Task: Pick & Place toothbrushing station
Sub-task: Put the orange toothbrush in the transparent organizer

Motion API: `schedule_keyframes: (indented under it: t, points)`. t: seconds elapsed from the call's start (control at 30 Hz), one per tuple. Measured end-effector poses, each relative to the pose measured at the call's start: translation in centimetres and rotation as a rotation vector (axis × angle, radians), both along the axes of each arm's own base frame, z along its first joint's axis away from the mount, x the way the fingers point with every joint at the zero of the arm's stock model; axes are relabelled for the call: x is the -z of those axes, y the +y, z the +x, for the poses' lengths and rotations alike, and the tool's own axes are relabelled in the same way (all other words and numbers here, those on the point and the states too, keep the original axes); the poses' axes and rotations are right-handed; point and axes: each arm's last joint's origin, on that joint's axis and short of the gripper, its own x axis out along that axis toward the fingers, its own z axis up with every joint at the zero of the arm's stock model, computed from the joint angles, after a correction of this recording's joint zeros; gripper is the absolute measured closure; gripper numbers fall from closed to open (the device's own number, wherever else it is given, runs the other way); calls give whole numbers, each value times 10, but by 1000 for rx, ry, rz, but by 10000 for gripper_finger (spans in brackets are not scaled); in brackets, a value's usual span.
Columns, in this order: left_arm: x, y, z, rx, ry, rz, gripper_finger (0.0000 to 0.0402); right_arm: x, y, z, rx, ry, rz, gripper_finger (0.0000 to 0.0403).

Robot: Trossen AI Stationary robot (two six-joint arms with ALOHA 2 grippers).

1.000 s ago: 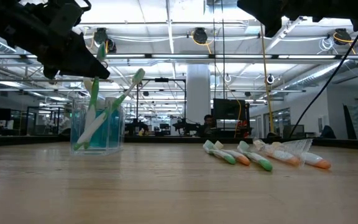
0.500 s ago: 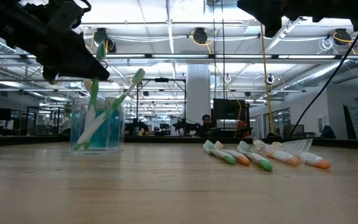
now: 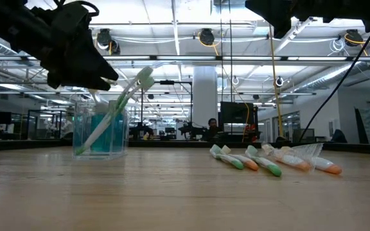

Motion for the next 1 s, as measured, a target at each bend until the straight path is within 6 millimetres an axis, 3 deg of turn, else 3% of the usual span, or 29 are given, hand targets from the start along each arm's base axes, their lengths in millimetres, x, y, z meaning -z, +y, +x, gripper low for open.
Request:
schedule_keyframes:
  t: [0.23,0.47,0.67,0.77,1.0]
  points:
    - [-18,3,-3,34,-65,41,138,0,0,0,-3,0,6,181]
    - [-51,3,-9,194,-205,113,135,4,2,-1,-54,9,124,181]
    - [-60,2,-9,253,-239,197,135,5,2,-1,-61,28,174,181]
    - [-60,5,-8,236,-233,211,135,16,5,3,-61,160,226,181]
    - [-57,12,-3,201,-209,222,135,55,18,26,74,699,370,181]
